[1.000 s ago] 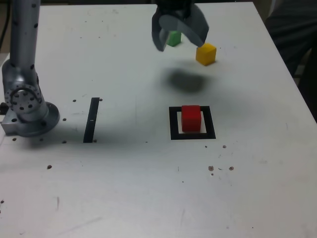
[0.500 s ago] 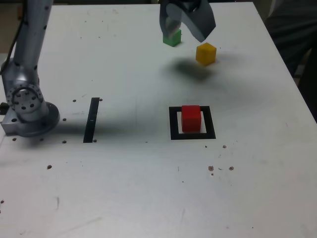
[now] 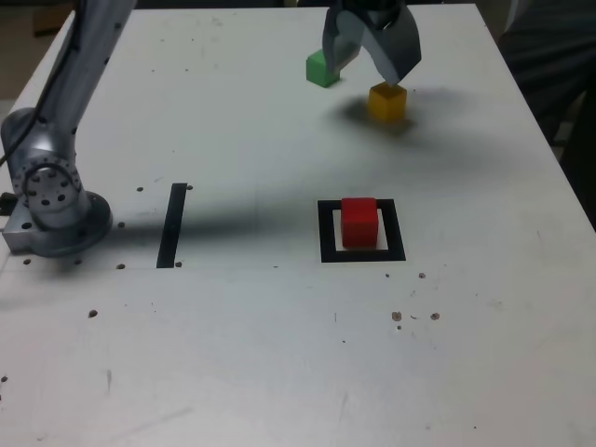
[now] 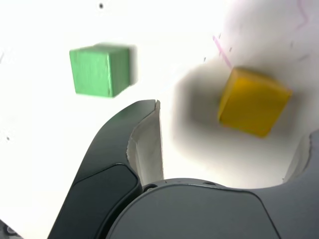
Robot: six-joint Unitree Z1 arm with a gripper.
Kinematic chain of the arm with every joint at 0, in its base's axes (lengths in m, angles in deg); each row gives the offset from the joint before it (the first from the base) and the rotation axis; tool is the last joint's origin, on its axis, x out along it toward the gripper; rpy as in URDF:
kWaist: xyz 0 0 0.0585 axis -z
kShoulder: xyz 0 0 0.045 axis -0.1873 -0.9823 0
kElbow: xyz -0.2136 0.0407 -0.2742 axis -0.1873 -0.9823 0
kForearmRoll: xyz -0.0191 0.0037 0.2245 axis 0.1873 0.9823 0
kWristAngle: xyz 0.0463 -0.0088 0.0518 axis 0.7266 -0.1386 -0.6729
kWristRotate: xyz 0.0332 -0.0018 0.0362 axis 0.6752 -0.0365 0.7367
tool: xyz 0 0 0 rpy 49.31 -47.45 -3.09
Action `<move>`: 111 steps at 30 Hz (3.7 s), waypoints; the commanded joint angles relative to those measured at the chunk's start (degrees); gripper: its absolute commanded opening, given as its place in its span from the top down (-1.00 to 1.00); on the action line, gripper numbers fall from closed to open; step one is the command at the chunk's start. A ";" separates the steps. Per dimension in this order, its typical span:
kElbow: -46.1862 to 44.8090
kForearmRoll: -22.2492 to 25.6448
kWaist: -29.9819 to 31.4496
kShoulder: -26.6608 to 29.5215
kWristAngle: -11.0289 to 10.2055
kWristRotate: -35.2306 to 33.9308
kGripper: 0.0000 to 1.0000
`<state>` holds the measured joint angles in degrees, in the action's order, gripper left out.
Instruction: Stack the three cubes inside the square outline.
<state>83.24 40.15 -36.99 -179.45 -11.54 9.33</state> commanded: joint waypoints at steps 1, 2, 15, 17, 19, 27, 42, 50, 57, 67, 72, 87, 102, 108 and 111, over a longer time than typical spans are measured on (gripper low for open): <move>1.57 0.72 -0.12 -1.47 -0.13 0.43 -0.88; 2.12 0.98 -0.15 -1.94 -0.13 0.57 -0.87; 3.70 1.33 0.69 -5.77 0.22 0.79 -0.81; 3.86 1.22 0.87 -6.37 0.22 0.79 -0.81; 4.06 1.09 1.09 -6.93 0.22 0.79 -0.80; 5.34 1.27 2.07 -8.56 0.00 0.44 -0.61; 6.39 0.67 2.71 -9.57 -0.57 -0.26 0.31; 6.36 0.77 2.95 -9.19 -0.35 -0.97 0.36; 5.47 0.74 3.26 -8.15 0.04 -2.47 0.36; 0.01 -0.97 3.98 -2.59 3.28 -6.93 0.36; -4.33 -1.08 5.65 1.58 4.31 -10.89 0.36; -14.83 3.03 14.73 11.95 2.13 -31.58 0.36; -14.93 11.04 23.10 13.28 6.26 -48.34 0.36; -14.98 10.75 24.79 12.96 10.20 -52.67 0.36; -15.12 10.51 25.46 12.80 11.33 -54.43 0.36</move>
<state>68.24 50.78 -11.81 -166.49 -0.47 -44.66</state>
